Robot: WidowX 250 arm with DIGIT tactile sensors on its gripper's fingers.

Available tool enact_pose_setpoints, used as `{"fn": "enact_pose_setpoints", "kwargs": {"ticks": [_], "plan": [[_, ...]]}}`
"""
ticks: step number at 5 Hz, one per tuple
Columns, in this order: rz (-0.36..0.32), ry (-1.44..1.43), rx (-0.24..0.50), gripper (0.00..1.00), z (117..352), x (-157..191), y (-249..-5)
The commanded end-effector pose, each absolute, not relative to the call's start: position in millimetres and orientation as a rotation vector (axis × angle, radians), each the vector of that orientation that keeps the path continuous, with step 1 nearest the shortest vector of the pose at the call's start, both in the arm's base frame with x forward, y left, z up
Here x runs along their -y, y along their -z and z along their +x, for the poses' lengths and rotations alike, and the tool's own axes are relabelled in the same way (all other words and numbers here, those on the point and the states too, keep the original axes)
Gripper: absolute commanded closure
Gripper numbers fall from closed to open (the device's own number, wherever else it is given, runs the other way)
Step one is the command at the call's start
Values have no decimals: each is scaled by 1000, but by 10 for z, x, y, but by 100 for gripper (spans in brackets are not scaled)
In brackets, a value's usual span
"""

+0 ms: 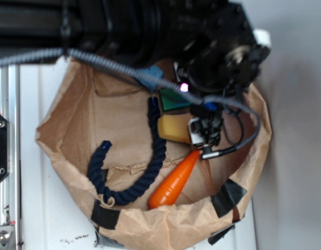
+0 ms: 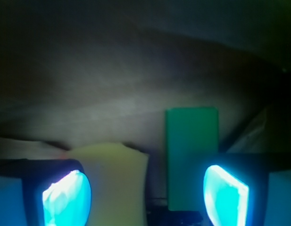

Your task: Grab the green block.

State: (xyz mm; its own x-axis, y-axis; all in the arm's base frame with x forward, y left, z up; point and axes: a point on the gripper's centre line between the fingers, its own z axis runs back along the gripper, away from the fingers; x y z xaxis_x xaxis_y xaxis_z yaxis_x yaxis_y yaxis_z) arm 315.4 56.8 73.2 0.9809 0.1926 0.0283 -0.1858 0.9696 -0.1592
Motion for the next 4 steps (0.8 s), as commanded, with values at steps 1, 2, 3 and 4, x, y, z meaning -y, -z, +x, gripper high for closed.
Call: {"fn": "enact_pose_setpoints", "kwargs": {"ticks": [1, 2, 3, 4], "plan": [[-179, -215, 134, 0, 3103, -855, -824], [-133, -202, 134, 0, 3042, -768, -667], [-124, -198, 137, 0, 3098, -668, -587], [-130, -189, 140, 0, 3205, -549, -484]]}}
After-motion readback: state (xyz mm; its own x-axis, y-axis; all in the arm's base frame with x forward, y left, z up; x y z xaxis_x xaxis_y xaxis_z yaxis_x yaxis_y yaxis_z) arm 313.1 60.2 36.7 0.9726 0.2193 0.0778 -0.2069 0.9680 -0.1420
